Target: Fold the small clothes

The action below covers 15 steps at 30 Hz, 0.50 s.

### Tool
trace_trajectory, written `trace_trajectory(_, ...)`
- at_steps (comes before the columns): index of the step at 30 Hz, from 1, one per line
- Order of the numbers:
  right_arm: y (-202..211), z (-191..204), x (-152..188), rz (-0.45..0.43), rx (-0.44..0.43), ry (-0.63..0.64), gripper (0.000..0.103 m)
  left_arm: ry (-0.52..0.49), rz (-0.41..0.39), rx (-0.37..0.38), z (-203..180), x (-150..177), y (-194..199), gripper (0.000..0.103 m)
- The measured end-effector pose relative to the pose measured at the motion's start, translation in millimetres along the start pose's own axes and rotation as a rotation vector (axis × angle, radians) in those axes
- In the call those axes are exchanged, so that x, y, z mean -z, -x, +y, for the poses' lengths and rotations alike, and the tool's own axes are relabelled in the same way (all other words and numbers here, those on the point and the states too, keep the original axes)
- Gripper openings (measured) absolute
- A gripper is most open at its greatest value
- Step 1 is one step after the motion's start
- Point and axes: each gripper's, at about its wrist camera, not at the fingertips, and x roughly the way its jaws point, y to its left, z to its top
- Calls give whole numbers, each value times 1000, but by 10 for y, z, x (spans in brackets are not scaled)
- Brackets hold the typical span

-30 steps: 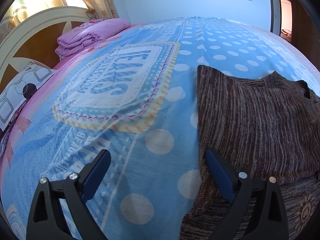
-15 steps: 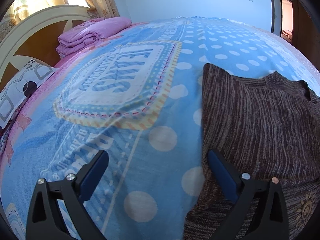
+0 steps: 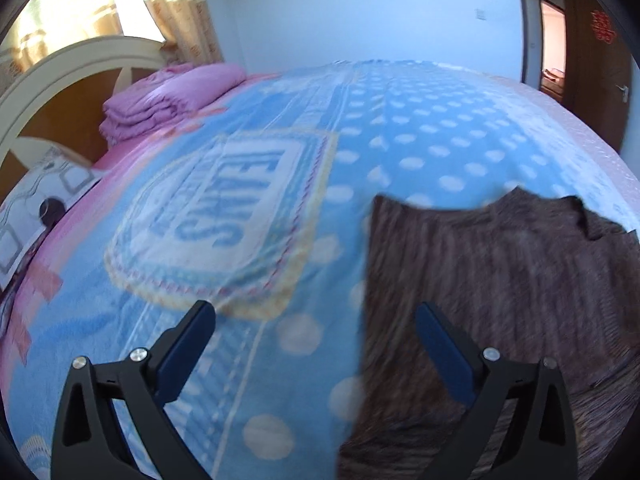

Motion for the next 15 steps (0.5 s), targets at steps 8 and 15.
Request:
trace_trajectory(8,-23,-14,278,4,-9,15,54,-198,79,-202,-493,-99,-588,103)
trace_trajectory(15,31,-214,295,-29,-45,-74,57,-192,63,-238,-117,-60,-651,103)
